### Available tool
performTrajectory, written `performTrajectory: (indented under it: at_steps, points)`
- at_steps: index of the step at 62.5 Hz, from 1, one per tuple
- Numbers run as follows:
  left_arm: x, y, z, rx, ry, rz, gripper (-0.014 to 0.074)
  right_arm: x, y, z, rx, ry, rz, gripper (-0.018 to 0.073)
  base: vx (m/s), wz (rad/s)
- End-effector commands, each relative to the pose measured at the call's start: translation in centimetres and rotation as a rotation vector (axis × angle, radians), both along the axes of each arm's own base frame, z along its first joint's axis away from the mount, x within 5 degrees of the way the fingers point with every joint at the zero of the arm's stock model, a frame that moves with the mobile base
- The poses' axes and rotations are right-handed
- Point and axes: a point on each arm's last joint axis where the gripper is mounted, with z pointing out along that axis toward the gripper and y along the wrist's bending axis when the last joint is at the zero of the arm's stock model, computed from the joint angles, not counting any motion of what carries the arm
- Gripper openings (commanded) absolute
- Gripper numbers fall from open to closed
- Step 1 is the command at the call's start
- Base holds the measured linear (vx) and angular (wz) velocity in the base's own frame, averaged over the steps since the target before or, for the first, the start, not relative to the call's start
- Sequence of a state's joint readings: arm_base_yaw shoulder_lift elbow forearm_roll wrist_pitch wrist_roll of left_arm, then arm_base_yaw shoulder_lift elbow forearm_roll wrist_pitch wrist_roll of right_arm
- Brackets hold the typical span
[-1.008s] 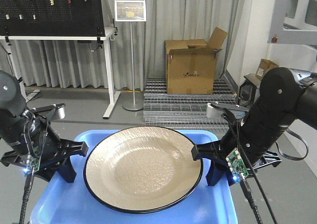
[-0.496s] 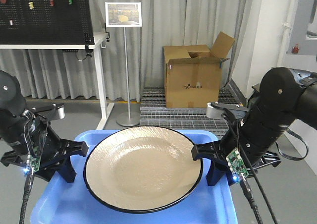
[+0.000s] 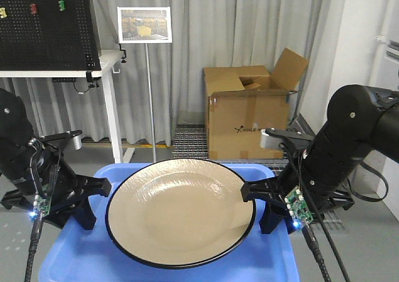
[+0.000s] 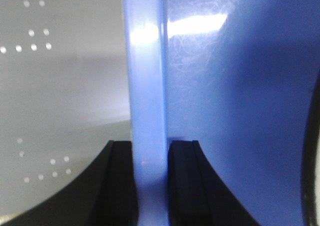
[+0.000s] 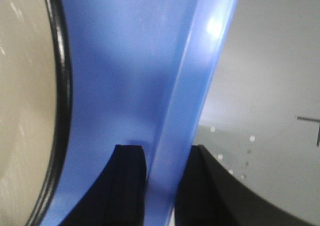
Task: Place disk in tray to left cabinet
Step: 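Hold the tray while the base drives to the open white cabinet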
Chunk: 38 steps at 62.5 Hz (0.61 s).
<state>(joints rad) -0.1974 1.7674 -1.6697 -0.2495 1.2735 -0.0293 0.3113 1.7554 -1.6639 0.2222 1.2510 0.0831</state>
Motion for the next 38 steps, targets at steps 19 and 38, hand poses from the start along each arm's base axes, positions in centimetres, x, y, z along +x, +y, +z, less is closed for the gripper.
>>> performTrajectory:
  at_steps: [19, 38]
  points:
    - [-0.91, -0.52, 3.1, -0.072, -0.094, 0.005, 0.0, -1.14, 0.12, 3.2, 0.07, -0.082, 0.018, -0.0003, 0.6, 0.07]
    - [-0.91, -0.52, 3.1, -0.072, -0.094, 0.005, 0.0, -1.14, 0.12, 3.2, 0.07, -0.082, 0.018, -0.0003, 0.6, -0.08]
